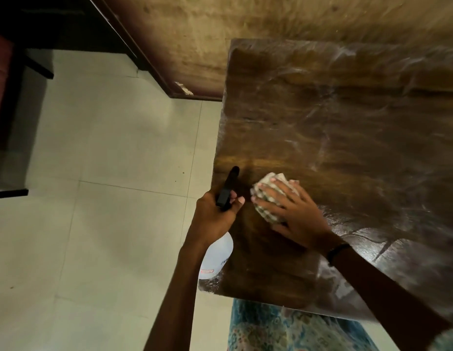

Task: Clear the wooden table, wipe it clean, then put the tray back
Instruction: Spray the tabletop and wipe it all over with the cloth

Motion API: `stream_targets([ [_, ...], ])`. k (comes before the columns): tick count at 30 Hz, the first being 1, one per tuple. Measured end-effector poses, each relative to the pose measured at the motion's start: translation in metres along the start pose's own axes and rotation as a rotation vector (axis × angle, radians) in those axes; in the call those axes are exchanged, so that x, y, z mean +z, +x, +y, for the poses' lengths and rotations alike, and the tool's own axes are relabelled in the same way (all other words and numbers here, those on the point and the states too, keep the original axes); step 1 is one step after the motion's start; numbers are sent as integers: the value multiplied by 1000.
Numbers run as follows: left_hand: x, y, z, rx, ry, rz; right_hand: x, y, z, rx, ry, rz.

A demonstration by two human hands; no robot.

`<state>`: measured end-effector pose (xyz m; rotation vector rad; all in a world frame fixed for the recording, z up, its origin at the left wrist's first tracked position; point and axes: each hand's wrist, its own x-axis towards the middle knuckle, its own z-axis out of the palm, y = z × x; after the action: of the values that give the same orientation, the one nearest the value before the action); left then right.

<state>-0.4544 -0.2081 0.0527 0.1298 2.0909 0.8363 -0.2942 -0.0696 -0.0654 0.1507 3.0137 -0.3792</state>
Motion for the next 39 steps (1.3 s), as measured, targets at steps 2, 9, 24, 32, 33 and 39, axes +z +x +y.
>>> stream_targets([
  [2, -2, 5, 6, -2, -10, -3, -7, 5, 17, 183, 10, 30],
  [9, -4, 22, 25, -16, -31, 67, -14, 66, 18, 542, 94, 100],
  [24, -26, 53, 33, 25, -15, -20, -16, 81, 28, 532, 74, 127],
  [32, -30, 60, 39, 43, -54, -83, -27, 187, 26, 453, 73, 95],
  [33, -31, 60, 40, 50, -43, -85, -24, 192, 18, 383, 54, 69],
  [39, -31, 60, 53, 38, -7, -80, -10, 125, 4, 25, 2, 49],
])
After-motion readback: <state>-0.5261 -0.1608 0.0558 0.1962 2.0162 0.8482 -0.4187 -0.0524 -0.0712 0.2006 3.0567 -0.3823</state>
